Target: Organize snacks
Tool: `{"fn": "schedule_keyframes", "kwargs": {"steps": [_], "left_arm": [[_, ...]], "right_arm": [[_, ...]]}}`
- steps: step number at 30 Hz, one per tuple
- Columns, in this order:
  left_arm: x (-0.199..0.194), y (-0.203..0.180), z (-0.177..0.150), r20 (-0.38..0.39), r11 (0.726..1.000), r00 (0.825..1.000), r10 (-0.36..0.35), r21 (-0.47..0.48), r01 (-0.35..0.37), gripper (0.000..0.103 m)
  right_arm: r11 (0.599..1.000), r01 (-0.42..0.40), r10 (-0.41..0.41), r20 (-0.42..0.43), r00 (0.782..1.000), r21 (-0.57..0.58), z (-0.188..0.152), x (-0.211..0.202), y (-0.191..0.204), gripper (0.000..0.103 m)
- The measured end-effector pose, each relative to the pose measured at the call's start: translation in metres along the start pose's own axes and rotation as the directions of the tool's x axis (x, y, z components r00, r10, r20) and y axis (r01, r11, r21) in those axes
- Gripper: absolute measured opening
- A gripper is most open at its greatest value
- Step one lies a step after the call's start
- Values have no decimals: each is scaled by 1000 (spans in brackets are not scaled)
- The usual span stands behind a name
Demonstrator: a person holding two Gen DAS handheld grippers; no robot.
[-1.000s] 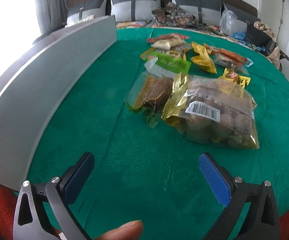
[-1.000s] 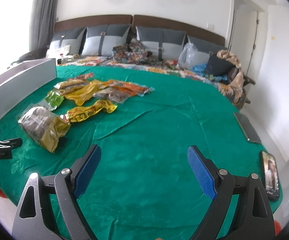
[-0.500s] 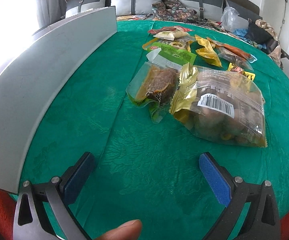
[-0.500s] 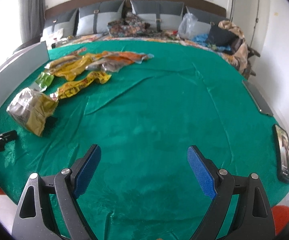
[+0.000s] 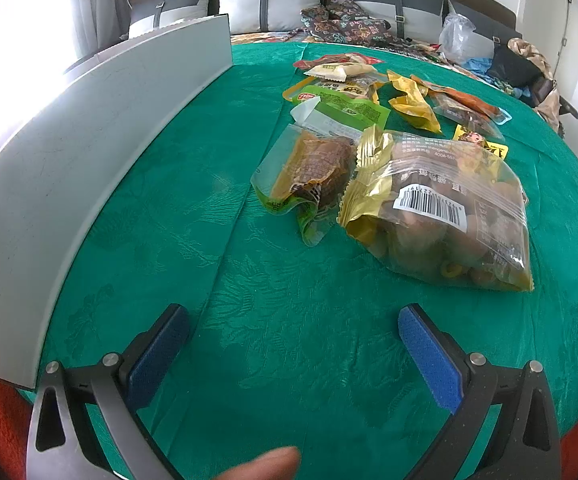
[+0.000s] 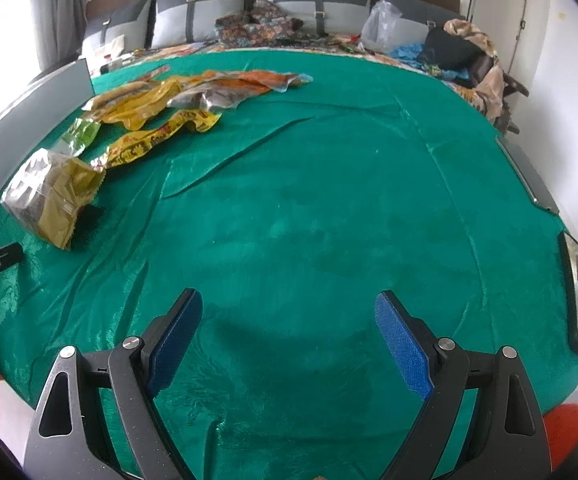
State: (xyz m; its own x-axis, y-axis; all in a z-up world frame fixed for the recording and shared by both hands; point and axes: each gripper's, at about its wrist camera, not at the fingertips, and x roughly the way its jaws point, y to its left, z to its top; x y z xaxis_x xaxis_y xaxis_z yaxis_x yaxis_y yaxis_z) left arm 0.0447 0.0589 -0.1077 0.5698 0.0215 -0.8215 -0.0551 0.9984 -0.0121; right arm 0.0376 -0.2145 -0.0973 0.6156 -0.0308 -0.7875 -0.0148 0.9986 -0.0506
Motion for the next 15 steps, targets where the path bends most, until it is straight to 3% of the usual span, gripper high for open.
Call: {"fn": "schedule_keyframes", "kwargs": {"steps": [15], "left_arm": [[0,-1,0,-9,1000,1000,3,-3,-3,103]], "right_arm": [[999,-26,26,-21,999,24,-2,6,-2,90]]}}
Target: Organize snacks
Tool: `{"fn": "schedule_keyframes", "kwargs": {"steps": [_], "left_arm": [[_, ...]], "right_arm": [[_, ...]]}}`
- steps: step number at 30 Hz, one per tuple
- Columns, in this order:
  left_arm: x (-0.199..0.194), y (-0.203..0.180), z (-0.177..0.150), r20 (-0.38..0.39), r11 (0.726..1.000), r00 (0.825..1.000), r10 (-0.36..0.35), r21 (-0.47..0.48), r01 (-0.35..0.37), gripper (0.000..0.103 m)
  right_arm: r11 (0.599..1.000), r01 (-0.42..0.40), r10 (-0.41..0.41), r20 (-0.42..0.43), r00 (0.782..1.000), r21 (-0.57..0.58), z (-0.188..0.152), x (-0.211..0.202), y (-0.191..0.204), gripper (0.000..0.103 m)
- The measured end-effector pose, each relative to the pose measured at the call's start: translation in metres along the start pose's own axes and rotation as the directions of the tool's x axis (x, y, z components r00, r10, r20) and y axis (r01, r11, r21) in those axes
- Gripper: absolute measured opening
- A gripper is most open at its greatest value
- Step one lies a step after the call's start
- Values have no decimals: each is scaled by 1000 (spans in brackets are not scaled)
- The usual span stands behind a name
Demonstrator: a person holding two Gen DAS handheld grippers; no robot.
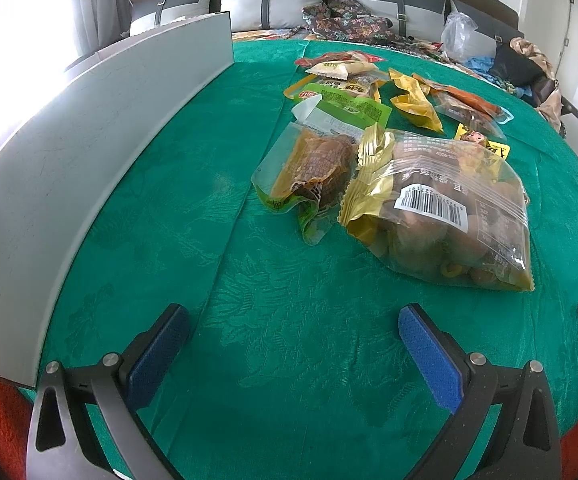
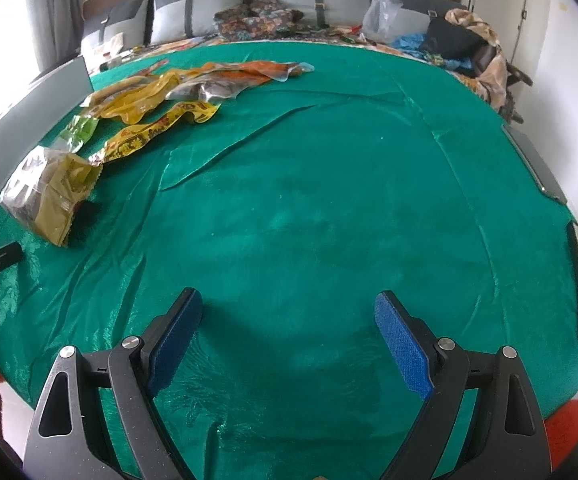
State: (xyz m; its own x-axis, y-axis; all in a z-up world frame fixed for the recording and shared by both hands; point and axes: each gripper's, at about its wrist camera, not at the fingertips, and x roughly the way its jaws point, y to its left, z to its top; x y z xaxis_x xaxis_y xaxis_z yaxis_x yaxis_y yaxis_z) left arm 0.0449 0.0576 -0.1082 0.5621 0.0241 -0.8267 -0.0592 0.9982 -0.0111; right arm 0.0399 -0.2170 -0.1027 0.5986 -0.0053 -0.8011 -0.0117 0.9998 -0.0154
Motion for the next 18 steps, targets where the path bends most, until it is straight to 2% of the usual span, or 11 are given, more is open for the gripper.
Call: {"fn": "schedule_keyframes", "kwargs": {"steps": [18], "left_arm": [[1,0,3,-21,1000,1000,2,0,-2,103]], "right_arm": [[1000,-6,6,2,1000,9,-1,0,-1,92]]}}
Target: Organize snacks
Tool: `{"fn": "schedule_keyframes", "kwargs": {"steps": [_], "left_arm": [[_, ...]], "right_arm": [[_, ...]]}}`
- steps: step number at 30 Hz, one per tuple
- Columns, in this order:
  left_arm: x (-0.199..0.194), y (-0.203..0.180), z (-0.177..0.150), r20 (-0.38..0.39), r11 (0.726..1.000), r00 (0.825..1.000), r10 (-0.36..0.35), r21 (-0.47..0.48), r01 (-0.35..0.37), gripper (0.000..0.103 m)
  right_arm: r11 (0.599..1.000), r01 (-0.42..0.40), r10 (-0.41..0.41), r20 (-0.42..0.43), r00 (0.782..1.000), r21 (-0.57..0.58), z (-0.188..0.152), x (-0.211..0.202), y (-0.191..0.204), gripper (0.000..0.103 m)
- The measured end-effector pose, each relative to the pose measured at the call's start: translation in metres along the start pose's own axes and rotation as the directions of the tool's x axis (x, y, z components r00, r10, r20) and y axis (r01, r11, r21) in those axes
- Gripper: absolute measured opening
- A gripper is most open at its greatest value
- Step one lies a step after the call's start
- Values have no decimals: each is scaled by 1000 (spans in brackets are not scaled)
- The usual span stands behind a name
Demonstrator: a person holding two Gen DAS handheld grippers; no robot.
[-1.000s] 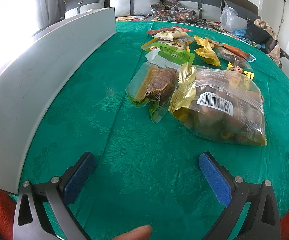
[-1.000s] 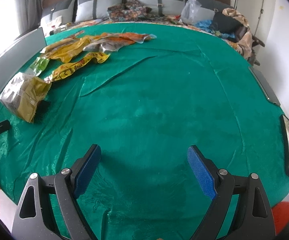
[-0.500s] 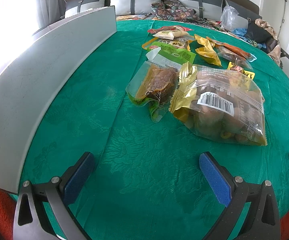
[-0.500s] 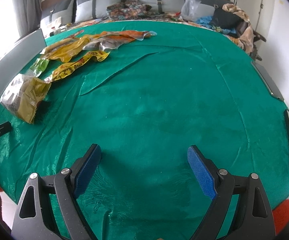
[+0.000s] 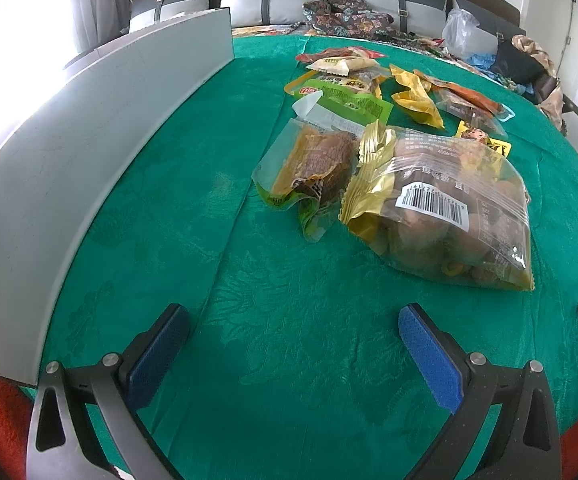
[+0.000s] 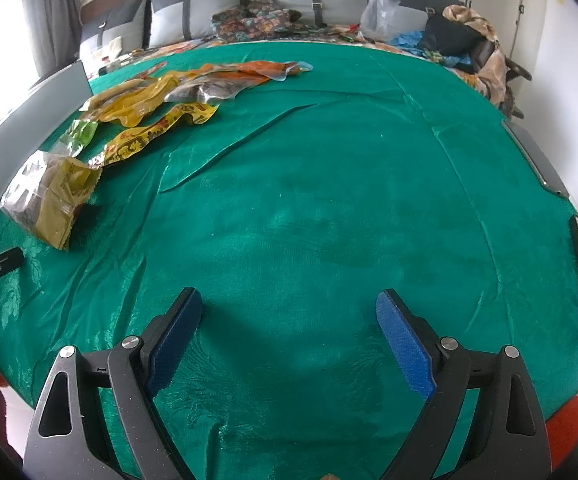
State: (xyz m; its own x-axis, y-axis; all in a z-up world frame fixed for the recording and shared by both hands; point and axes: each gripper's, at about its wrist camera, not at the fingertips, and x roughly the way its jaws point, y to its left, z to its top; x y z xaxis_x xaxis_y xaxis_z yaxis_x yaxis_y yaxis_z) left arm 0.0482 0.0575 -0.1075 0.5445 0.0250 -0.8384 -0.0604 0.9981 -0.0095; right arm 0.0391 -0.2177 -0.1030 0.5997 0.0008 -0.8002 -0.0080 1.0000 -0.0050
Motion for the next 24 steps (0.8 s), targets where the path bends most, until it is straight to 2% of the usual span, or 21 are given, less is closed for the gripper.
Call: {"fn": "schedule_keyframes", "kwargs": {"steps": [24], "left_arm": [[1,0,0,0,1000,1000,-2,2,2,103]], "right_arm": [[1000,-1,1,0,1000,2,-1,-1,-2,92]]}}
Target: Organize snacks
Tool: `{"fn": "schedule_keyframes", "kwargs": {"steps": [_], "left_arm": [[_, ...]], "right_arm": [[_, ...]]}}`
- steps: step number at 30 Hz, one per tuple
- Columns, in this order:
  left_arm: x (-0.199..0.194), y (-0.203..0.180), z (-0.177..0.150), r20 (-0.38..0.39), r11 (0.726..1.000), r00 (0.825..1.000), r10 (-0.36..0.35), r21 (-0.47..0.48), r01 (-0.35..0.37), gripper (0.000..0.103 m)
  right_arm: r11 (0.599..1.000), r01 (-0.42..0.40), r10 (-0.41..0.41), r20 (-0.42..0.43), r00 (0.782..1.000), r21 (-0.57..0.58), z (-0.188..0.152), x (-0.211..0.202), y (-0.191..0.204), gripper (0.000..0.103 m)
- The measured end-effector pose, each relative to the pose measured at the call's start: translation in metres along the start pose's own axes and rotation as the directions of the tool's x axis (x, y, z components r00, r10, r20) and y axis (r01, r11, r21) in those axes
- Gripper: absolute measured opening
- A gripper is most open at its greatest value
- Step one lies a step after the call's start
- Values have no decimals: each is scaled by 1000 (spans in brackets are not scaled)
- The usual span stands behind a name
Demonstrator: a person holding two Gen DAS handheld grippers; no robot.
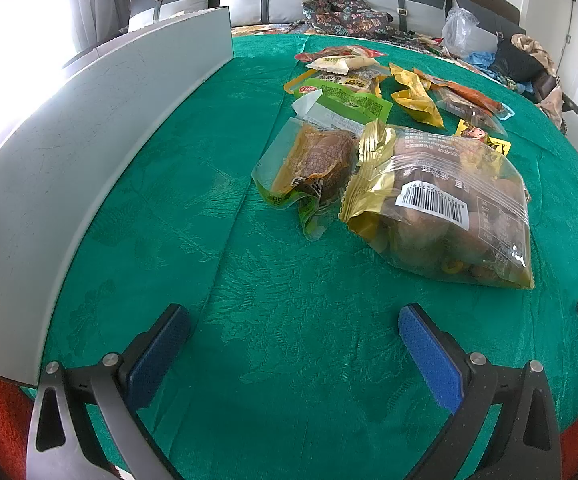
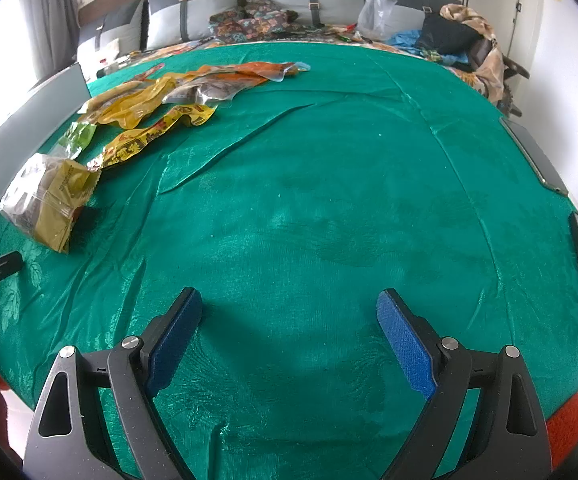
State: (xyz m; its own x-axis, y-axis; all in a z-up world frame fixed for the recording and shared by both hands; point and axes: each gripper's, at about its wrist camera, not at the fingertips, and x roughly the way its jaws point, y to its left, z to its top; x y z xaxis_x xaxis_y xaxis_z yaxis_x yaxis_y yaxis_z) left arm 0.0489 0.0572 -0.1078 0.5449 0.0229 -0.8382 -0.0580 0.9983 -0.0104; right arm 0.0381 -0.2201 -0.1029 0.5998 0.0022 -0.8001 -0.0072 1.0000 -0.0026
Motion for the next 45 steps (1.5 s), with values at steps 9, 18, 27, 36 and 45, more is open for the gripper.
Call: {"fn": "schedule_keyframes", "kwargs": {"steps": [9,18,27,36,45], "left_arm": [[-2,2,0,-37,998,998,-42,45,44,103],[-32,-23,11,-65,952,955,-289,82,294,103],[-32,-32,18,-103,949,948,-303,65,310,103],[-18,7,17,-96,967,962,-255,-37,252,103],[-7,18,9,-91,986,981,-169,2,170,103]], "right_arm": [[1000,0,0,1,1000,3,-1,-1,-3,92],[1000,0,0,2,1000,3,-1,-1,-3,92],[1000,-1,1,3,1000,2,-1,-1,-3,92],[1000,-1,1,9,1000,4,0,-2,-3,92],[1000,-1,1,20,1000,4,0,-3,-3,92]]}}
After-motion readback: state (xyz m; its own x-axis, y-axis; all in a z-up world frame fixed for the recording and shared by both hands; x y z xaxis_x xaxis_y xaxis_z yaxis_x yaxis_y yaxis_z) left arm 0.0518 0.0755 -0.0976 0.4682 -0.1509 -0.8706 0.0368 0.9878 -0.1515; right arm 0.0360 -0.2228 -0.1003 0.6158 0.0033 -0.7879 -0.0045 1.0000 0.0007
